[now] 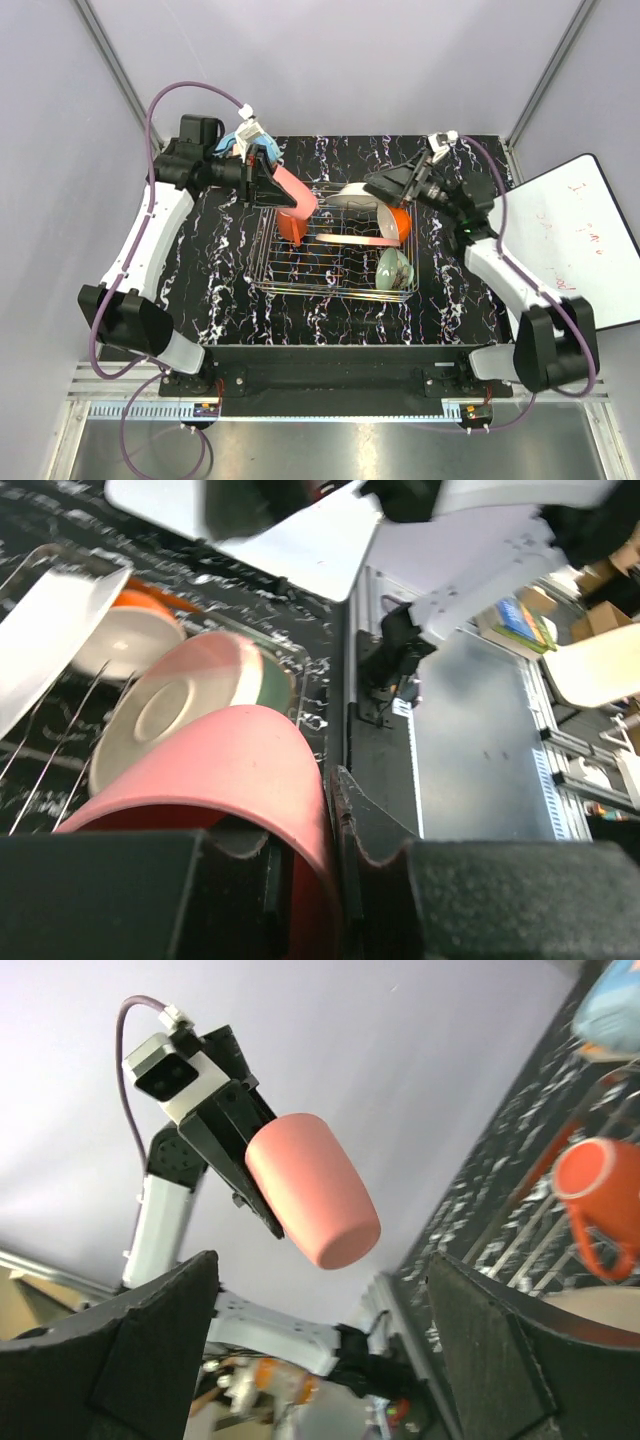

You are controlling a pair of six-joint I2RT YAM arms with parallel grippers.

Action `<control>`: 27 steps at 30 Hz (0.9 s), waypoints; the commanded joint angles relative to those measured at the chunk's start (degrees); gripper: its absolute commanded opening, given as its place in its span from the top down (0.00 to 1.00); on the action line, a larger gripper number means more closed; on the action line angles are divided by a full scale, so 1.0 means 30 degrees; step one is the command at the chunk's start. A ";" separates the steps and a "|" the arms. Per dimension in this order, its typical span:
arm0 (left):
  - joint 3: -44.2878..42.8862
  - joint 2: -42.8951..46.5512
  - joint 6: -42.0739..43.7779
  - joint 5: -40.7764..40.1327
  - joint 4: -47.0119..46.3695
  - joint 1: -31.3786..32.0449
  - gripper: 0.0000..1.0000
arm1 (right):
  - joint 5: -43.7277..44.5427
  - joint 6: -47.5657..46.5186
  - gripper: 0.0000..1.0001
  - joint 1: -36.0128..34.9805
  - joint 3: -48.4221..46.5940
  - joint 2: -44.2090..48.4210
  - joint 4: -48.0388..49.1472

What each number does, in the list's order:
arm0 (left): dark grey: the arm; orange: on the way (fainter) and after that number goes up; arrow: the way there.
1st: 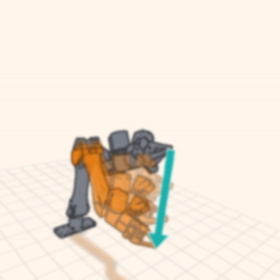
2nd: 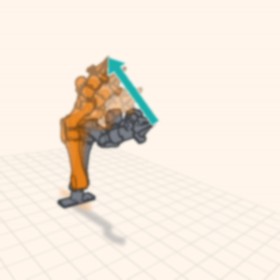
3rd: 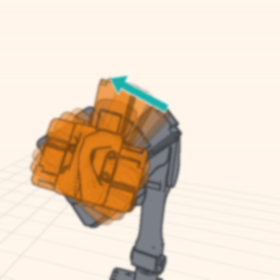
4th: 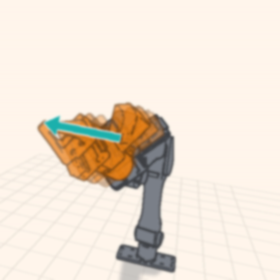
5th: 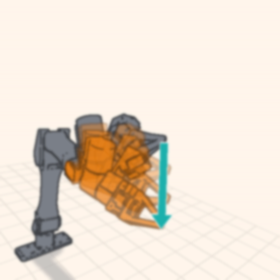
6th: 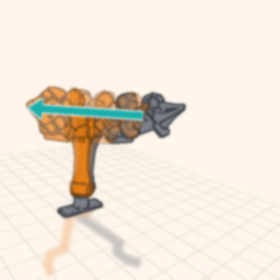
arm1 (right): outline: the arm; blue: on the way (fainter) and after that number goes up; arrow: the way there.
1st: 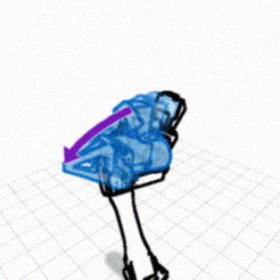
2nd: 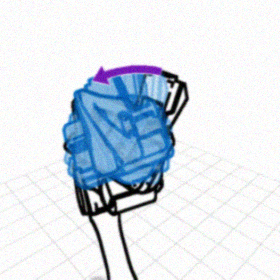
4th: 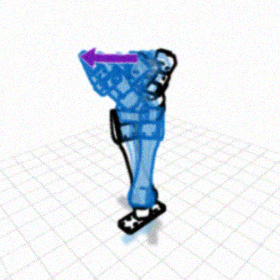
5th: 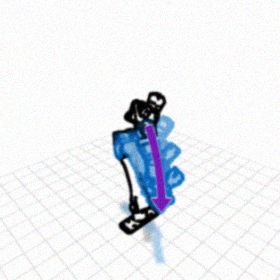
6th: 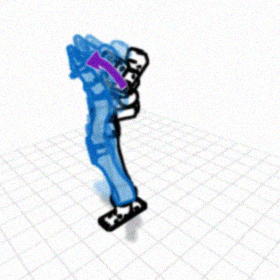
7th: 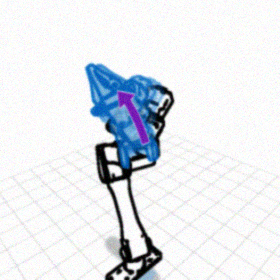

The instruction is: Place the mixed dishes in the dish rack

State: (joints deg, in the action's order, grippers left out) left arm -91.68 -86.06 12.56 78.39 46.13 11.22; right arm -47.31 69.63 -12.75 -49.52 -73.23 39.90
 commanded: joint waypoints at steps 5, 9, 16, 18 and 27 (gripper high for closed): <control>-0.2893 -0.0667 0.2932 0.5979 -0.1138 0.0213 1.00 | -0.0168 0.4066 0.00 -0.3511 -0.1745 -0.3768 0.5654; -0.3395 -0.1048 0.3605 0.6008 -0.1109 0.0476 1.00 | 0.0300 0.4711 0.00 -0.4009 -0.2826 -0.5059 0.6650; -0.3484 -0.1722 0.4602 0.6009 -0.0846 0.1238 1.00 | 0.1531 0.7639 0.00 -0.4683 -0.3913 -0.7725 1.1599; -0.3541 -0.1839 0.4924 0.6038 -0.0641 0.1414 1.00 | 0.1793 0.7846 0.00 -0.5034 -0.4002 -0.8342 1.1981; -0.4363 -0.2250 0.6214 0.6009 0.0355 0.1562 1.00 | 0.2233 0.9015 0.00 -0.5856 -0.4705 -0.9837 1.3414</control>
State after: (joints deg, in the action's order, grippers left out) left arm -101.30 -92.29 27.46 83.22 47.66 15.59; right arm -42.33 93.97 -29.02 -60.36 -101.67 72.14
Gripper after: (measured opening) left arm 0.198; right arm 0.994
